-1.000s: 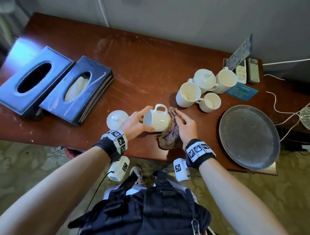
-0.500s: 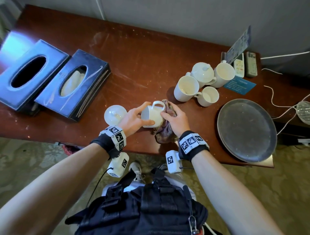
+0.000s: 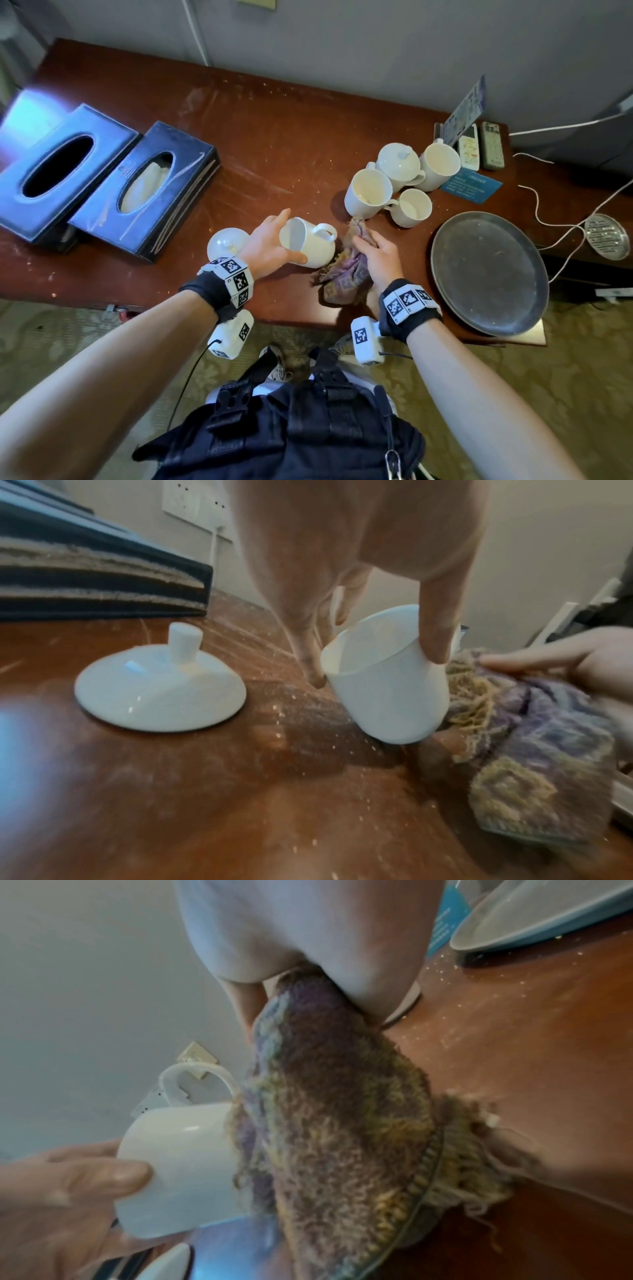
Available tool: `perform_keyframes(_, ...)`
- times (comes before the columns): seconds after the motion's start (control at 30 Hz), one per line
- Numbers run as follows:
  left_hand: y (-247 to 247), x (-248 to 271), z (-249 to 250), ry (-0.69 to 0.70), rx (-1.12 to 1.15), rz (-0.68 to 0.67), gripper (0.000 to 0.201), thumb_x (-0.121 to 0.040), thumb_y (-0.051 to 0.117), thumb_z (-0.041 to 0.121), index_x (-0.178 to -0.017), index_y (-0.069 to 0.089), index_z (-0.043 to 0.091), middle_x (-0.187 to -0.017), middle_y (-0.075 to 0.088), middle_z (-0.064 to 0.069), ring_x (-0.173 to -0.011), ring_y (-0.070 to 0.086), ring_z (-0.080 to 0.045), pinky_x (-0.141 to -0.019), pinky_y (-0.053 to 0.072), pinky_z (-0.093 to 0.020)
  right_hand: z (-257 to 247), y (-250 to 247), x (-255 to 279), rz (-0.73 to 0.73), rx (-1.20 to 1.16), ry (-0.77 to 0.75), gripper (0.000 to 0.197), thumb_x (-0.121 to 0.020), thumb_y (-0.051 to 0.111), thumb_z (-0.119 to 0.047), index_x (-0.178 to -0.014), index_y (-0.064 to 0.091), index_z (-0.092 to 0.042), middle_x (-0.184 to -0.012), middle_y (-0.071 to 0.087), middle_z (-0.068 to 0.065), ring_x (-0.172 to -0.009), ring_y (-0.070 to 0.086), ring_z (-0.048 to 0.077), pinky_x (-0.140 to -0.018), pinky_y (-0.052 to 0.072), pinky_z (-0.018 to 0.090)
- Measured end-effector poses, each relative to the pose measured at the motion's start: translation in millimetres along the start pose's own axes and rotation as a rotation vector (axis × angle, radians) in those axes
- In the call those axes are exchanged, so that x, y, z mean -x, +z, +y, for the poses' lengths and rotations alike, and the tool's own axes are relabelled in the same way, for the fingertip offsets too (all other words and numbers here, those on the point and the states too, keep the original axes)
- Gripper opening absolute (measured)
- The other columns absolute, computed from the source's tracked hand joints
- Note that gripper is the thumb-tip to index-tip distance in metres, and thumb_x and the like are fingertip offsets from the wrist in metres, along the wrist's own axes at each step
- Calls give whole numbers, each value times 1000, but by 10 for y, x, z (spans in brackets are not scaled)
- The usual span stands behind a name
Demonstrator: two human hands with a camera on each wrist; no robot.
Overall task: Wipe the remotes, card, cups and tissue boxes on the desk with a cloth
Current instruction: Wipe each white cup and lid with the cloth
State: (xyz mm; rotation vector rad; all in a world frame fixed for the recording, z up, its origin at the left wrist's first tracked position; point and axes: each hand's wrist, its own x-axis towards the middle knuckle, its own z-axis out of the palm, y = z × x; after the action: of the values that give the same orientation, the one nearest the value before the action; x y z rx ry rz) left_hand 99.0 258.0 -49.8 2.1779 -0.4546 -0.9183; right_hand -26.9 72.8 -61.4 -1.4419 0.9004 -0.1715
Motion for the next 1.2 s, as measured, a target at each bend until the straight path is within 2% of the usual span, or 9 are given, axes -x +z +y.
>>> perform_keyframes(0.13, -92, -31, 126, 75, -182, 46, 101, -75, 84, 33, -156, 26, 17, -154, 32, -3, -139, 32, -23, -111, 31, -39, -262, 56, -30, -27, -121, -24, 35, -94, 58, -14, -129, 64, -15, -122, 68, 1, -117, 62, 19, -109, 42, 40)
perform_keyframes(0.33, -83, -13, 215, 136, -354, 29, 96, -73, 84, 39, -152, 33, 21, -149, 35, 1, -133, 35, -20, -106, 40, -44, -335, 340, 38, -202, 78, -131, 33, -96, 56, -8, -128, 64, -14, -125, 65, -5, -115, 61, 3, -106, 45, 27)
perform_keyframes(0.43, -40, 17, 251, 180, -479, 15, 98, -71, 83, 46, -152, 33, 23, -142, 37, 2, -128, 37, -18, -100, 45, -45, -148, 359, -32, -162, 122, -71, 25, -95, 56, -14, -115, 68, -22, -121, 68, -2, -116, 61, 14, -108, 44, 40)
perform_keyframes(0.6, 119, 36, 354, 273, -695, -12, 96, -73, 78, 51, -151, 32, 22, -138, 36, 3, -129, 31, -17, -87, 47, -38, 72, 179, 54, -145, 157, 1, 18, -99, 53, -15, -109, 68, -17, -112, 69, 0, -113, 61, 20, -104, 45, 36)
perform_keyframes(0.73, 102, 26, 345, 262, -743, -32, 98, -73, 77, 53, -153, 28, 22, -141, 33, 2, -131, 30, -17, -88, 50, -40, 33, 113, 111, -168, 260, -60, 14, -98, 55, -13, -100, 68, -19, -103, 71, 2, -105, 63, 23, -98, 46, 36)
perform_keyframes(0.8, 118, 21, 337, 263, -744, -27, 99, -74, 76, 54, -153, 27, 22, -142, 32, 2, -131, 30, -17, -88, 50, -40, -32, 22, 106, -200, 352, -86, 12, -96, 57, -14, -98, 69, -16, -99, 71, 4, -101, 63, 25, -94, 47, 35)
perform_keyframes(0.87, 148, 9, 321, 260, -714, -12, 98, -74, 75, 54, -153, 26, 22, -142, 33, 2, -131, 30, -17, -88, 51, -42, -100, -77, 112, -192, 434, -106, 17, -95, 60, -14, -109, 70, -14, -100, 69, -1, -100, 62, 20, -92, 45, 30)
perform_keyframes(1.03, 177, -6, 159, 191, -447, 44, 102, -70, 81, 54, -150, 28, 21, -147, 36, 1, -134, 35, -20, -96, 47, -49, -276, -80, 81, -87, 485, -226, 30, -94, 61, -20, -123, 67, -14, -120, 69, 1, -115, 59, 18, -106, 43, 34)
perform_keyframes(1.2, 213, -33, -9, 172, -324, 43, 95, -62, 82, 58, -140, 39, 25, -132, 47, 2, -122, 47, -18, -95, 49, -45, -375, 287, 50, -195, 544, -251, 36, -96, 58, -19, -132, 62, -18, -129, 65, 0, -122, 55, 16, -108, 38, 29)
